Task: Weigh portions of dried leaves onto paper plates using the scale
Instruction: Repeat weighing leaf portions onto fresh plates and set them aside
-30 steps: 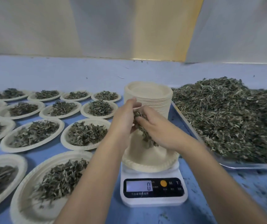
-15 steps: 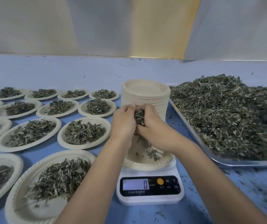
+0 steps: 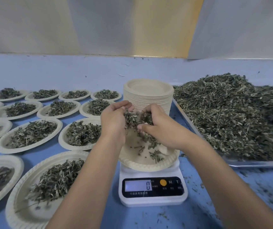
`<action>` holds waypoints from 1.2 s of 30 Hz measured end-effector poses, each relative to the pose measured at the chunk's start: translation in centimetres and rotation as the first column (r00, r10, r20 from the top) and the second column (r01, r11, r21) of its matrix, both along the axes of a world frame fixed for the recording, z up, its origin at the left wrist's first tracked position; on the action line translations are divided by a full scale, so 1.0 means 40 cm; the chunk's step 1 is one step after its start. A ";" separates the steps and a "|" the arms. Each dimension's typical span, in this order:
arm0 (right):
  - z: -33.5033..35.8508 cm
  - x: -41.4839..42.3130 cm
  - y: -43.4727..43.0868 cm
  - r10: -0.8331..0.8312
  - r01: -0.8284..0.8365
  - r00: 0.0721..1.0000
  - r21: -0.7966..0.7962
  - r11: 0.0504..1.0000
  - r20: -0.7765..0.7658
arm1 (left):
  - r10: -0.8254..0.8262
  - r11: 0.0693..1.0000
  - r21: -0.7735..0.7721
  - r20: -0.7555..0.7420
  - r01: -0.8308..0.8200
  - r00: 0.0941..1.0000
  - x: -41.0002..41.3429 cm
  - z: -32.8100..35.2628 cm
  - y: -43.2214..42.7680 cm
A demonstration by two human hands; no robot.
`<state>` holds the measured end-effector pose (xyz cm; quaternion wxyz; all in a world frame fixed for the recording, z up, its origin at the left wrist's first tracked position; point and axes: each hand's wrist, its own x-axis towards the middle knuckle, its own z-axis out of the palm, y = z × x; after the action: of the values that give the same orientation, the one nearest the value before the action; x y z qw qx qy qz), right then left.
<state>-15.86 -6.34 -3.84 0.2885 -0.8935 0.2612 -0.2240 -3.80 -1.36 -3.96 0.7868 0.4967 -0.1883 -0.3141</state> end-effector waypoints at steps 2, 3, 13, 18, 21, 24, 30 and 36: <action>-0.001 -0.004 -0.005 -0.009 0.009 0.999 -0.007 1.000 -0.047 | -0.004 0.999 -0.039 -0.036 0.002 0.999 0.009 0.006 0.004; -0.003 -0.005 -0.006 -0.009 0.009 0.998 -0.001 1.000 -0.068 | -0.013 0.999 -0.053 -0.059 0.010 0.998 0.012 0.009 0.006; 0.018 -0.017 0.005 -0.038 0.038 0.996 -0.003 0.999 -0.082 | -0.044 0.991 -0.129 -0.193 0.019 0.980 0.036 0.016 0.003; 0.019 -0.019 0.000 -0.111 0.109 0.993 0.044 0.993 0.037 | -0.082 0.983 -0.177 -0.219 0.043 0.972 0.045 0.018 0.002; 0.011 -0.010 -0.010 -0.113 0.106 0.986 0.064 0.992 0.121 | -0.090 0.980 -0.194 -0.231 0.044 0.969 0.047 0.025 0.003; 0.005 -0.005 -0.013 -0.124 0.109 0.973 0.086 0.990 0.193 | -0.102 0.977 -0.205 -0.245 0.052 0.964 0.042 0.032 0.004; 0.004 0.000 -0.012 -0.176 0.140 0.940 0.141 0.980 0.291 | -0.134 0.975 -0.206 -0.275 0.077 0.952 0.025 0.049 0.012; 0.008 0.001 -0.009 -0.170 0.058 0.918 0.301 0.952 0.359 | -0.222 0.960 -0.247 -0.367 0.136 0.903 0.011 0.065 0.020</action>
<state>-15.80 -6.68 -3.53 0.4453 -0.7652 0.2817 -0.3698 -3.35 -0.55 -1.37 0.8252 0.3163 -0.1053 -0.4560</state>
